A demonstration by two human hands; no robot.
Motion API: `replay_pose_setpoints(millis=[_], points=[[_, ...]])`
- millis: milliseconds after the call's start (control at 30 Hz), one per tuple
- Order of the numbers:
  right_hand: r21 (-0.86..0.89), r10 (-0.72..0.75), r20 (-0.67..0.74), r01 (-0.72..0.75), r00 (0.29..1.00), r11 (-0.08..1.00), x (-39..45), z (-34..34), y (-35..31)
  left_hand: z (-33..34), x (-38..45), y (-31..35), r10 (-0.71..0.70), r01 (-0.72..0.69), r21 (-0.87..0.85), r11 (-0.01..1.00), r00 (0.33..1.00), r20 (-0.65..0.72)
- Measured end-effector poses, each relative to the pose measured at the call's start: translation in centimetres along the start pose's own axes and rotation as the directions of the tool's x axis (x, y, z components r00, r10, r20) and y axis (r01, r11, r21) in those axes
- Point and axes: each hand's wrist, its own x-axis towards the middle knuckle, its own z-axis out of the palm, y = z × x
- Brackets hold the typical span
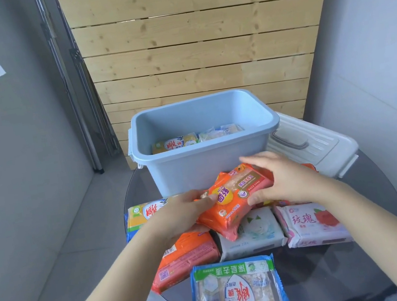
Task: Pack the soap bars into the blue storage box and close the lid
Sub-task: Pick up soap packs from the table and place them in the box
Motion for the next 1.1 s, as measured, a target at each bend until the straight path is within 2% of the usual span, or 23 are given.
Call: replay_pose_setpoints(millis=[100,200,300,433,533,633,833,967,1100], points=[[0.053,0.094,0.057,-0.097,0.994,0.994,0.3,-0.2,0.4,-0.2,-0.4,0.0,-0.001,0.005,0.165,0.986,1.000,-0.026],[0.043,0.091,0.113,-0.096,0.989,0.994,0.8,-0.1,0.1,-0.1,-1.0,0.6,-0.002,0.032,0.382,0.924,0.997,-0.081],[0.017,0.073,0.139,-0.076,0.988,0.997,1.2,0.2,0.1,0.2,-1.6,0.9,-0.010,0.044,0.474,0.879,0.997,-0.074],[0.046,0.057,0.122,-0.063,0.991,0.997,1.6,0.9,0.7,0.1,-1.8,0.2,-0.066,0.080,0.467,0.881,0.997,-0.046],[0.123,0.044,0.064,-0.052,0.997,0.991,1.2,1.1,0.2,0.0,-1.8,0.1,-0.085,0.087,0.208,0.974,0.996,-0.016],[0.168,0.024,-0.008,-0.022,1.000,0.986,0.8,1.4,-0.3,-0.2,-1.7,-0.1,-0.087,0.088,0.050,0.995,0.996,-0.008],[0.105,-0.012,-0.160,0.029,0.987,0.994,-0.2,2.3,-1.4,-0.1,-2.4,0.0,-0.035,0.038,0.026,0.999,0.995,-0.097],[0.195,0.021,-0.237,0.026,0.971,0.980,-1.8,2.0,-2.8,0.0,-3.6,1.1,0.020,-0.005,0.103,0.995,0.989,-0.144],[0.203,0.037,-0.339,0.035,0.940,0.978,-3.9,0.8,-4.1,0.2,-5.4,2.6,0.114,-0.089,0.142,0.986,0.978,-0.176]])
